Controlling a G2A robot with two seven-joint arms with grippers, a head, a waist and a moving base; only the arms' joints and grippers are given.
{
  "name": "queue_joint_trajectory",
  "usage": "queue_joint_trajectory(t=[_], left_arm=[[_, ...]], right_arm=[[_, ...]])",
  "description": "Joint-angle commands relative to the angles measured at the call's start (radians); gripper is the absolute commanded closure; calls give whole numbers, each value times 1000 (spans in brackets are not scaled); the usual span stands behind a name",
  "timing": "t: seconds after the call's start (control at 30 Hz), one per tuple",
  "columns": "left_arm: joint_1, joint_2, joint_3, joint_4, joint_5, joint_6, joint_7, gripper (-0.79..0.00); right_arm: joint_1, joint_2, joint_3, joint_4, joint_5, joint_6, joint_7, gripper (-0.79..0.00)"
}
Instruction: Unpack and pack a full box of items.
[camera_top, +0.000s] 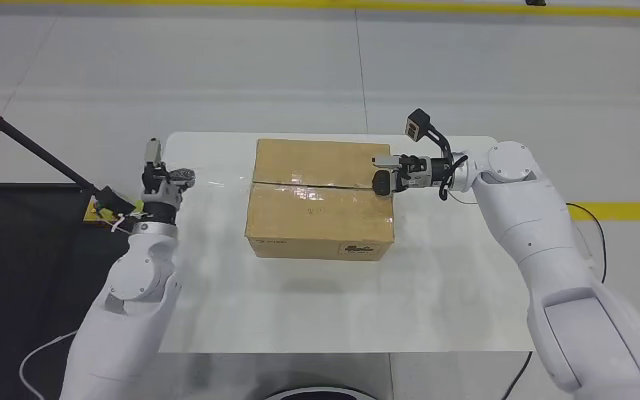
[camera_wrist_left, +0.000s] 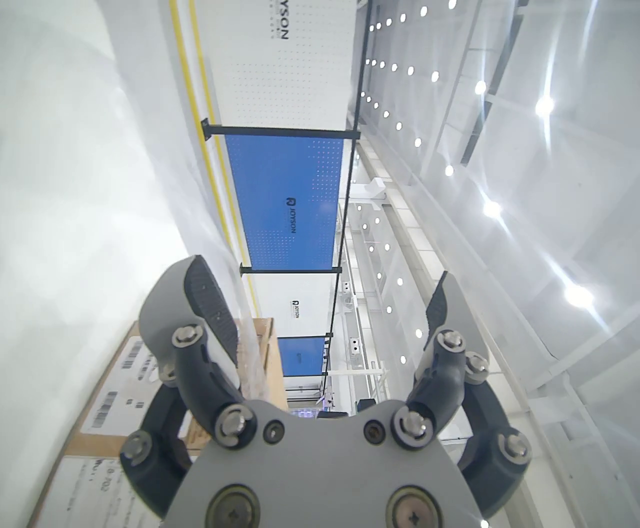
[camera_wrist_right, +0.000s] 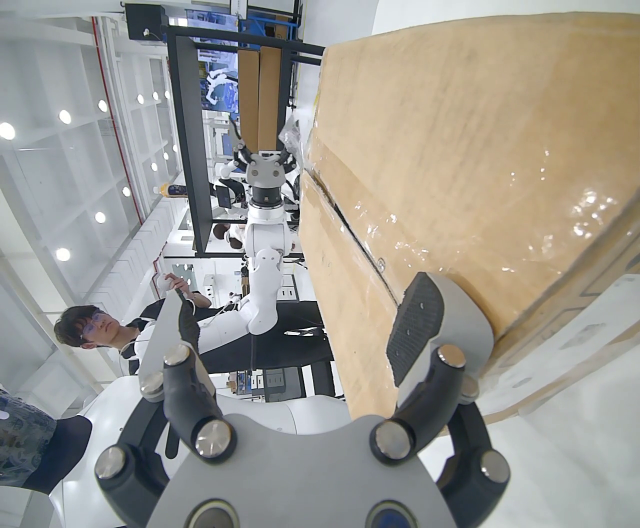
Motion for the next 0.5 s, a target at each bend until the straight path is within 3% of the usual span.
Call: queue_joint_trajectory(t=[0.0,0.23,0.47], left_arm=[[7,-2,-11,-43,22,-2,13,-785],[15,-9,-17,-146,95,7,26,-785],[-18,-19,7,-163,138,35,16,-785]], right_arm=[[0,0,0,0,0,0,0,-785],[-43,22,35,-83,-15,-4,-58,-785],[-100,63,103,-195,-35,-3,-77,-785]])
